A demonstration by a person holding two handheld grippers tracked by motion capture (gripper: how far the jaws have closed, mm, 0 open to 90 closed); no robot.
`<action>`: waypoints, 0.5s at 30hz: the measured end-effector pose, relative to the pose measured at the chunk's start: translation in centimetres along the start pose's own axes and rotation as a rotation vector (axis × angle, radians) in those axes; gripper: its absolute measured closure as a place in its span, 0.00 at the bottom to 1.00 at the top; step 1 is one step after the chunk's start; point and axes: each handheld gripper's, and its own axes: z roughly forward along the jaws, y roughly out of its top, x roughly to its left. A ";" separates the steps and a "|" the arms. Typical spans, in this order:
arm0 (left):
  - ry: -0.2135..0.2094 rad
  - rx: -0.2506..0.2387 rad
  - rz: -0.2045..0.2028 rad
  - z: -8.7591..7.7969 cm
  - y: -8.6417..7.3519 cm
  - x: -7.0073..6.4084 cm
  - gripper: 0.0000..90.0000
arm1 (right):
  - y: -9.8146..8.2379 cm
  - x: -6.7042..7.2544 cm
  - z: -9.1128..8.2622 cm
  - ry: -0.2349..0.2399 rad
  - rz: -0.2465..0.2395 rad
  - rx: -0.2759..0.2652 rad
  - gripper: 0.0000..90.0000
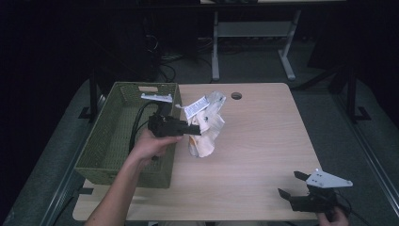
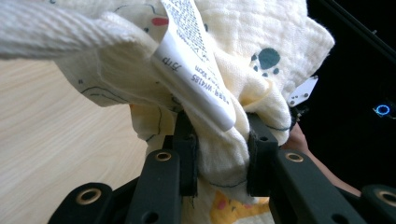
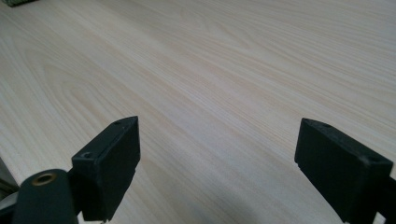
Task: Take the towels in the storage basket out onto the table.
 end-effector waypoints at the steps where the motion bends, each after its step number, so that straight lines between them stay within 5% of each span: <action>1: 0.001 0.002 -0.002 0.2 0.0 0.0 0.79 | 0.0 0.0 0.0 0.001 0.001 0.000 0.15; 15: -0.004 0.042 -0.027 4.3 -0.6 0.7 0.79 | 0.0 -0.1 0.0 0.000 0.003 -0.004 0.15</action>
